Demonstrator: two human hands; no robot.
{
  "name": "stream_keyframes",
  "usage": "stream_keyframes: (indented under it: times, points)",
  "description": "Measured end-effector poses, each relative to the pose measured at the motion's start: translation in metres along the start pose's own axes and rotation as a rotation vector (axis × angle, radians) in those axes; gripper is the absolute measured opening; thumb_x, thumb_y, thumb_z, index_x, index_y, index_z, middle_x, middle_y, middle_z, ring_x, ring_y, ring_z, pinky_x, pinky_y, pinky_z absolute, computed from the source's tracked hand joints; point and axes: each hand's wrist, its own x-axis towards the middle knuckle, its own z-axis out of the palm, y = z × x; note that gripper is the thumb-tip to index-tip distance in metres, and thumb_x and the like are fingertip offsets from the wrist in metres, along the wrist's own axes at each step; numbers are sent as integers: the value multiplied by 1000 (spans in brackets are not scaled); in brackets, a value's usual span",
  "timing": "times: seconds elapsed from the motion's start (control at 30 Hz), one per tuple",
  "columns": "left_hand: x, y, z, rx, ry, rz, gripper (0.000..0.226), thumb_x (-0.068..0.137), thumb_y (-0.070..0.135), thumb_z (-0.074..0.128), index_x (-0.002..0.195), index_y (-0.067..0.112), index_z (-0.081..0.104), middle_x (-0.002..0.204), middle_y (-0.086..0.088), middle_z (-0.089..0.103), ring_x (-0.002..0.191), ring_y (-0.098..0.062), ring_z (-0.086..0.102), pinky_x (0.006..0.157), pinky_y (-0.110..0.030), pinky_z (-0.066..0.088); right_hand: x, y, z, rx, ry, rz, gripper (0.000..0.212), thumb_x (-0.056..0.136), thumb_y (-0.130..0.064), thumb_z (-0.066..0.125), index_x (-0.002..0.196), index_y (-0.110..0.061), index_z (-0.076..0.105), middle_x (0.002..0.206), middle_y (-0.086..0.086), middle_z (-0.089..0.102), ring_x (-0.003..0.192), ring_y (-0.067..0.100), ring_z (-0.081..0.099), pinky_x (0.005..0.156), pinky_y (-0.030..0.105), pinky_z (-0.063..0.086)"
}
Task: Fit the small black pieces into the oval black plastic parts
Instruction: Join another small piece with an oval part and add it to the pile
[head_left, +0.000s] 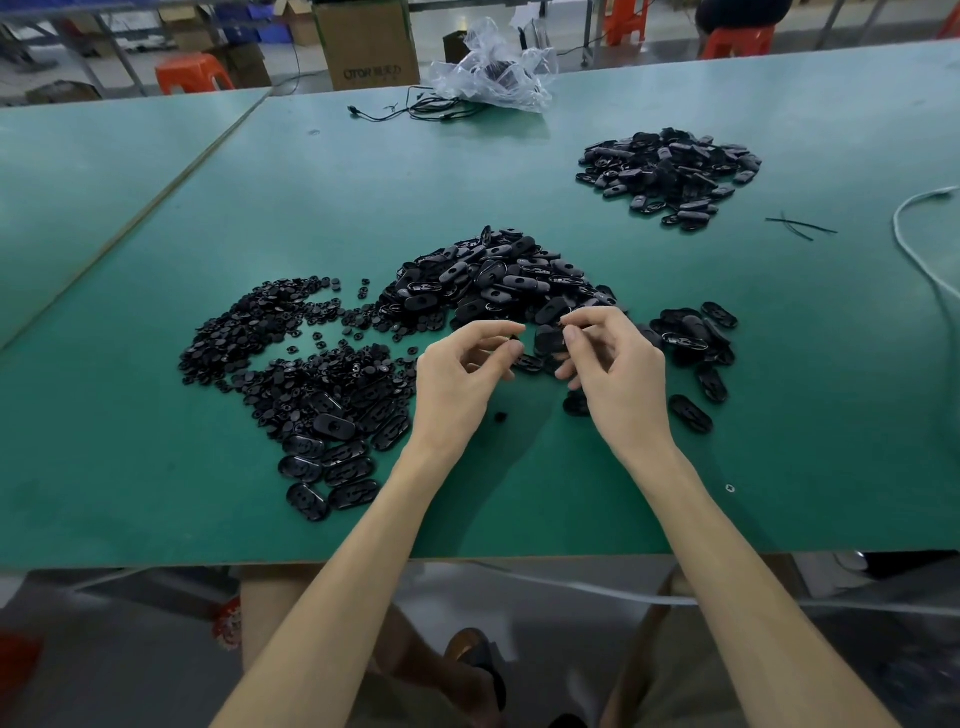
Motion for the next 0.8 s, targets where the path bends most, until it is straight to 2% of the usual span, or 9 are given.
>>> stream_keyframes:
  times: [0.33, 0.53, 0.8]
  points:
    - [0, 0, -1, -19, 7, -3, 9, 95, 21, 75, 102, 16, 79, 85, 2, 78, 70, -15, 71, 72, -19, 53, 0, 1, -1, -5, -45, 27, 8, 103, -27, 65, 100, -25, 72, 77, -8, 73, 58, 11, 65, 58, 24, 55]
    - [0, -2, -2, -36, -1, -7, 10, 94, 20, 76, 102, 15, 81, 86, 2, 78, 70, -12, 70, 74, -22, 55, -1, 0, -1, 19, -50, -1, 6, 103, -17, 65, 104, -20, 69, 81, -6, 74, 69, 13, 72, 65, 22, 53]
    - [1, -4, -3, -59, -7, 1, 10, 95, 13, 75, 103, 16, 79, 88, 0, 77, 70, -13, 69, 73, -21, 53, 0, 2, -1, 44, -103, 0, 16, 99, -8, 68, 110, -20, 65, 89, -8, 77, 80, 9, 75, 77, 20, 56]
